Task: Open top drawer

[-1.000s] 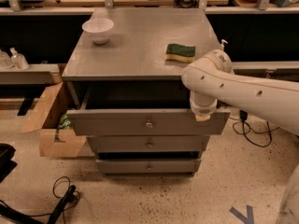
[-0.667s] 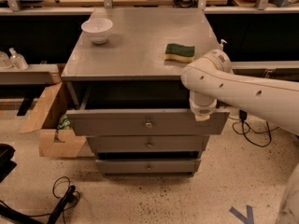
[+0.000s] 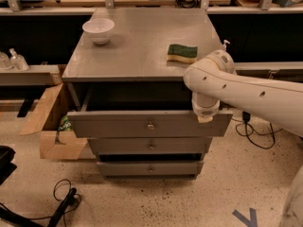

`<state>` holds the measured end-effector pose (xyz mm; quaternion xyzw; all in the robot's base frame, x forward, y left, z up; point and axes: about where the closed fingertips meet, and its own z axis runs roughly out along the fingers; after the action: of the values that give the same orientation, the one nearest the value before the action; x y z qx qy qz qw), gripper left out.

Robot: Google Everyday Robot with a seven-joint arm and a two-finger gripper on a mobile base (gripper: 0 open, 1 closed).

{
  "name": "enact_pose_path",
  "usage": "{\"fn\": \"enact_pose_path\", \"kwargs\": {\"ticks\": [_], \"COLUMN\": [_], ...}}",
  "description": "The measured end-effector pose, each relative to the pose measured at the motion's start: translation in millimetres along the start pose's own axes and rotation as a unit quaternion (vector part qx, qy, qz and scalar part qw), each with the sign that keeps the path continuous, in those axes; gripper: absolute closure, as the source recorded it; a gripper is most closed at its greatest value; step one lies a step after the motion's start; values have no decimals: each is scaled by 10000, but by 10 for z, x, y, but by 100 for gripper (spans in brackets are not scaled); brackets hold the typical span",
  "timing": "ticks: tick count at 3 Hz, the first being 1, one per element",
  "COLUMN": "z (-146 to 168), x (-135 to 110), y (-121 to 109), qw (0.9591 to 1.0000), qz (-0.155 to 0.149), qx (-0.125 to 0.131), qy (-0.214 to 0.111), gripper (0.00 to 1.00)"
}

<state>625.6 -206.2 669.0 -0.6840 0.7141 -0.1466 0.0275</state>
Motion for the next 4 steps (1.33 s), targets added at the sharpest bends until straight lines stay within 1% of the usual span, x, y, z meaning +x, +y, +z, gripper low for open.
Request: {"fn": "enact_pose_path", "kwargs": {"ticks": [1,2,4], "z": [24,-8,2], "x": [16,21,25], "y": [72,64,72], "qw": [9999,9999,9999], "qz": [60,60,59], "qx": [-74,-74,-84], "qy": [-92,-92,-88], "gripper": [100,82,36]}}
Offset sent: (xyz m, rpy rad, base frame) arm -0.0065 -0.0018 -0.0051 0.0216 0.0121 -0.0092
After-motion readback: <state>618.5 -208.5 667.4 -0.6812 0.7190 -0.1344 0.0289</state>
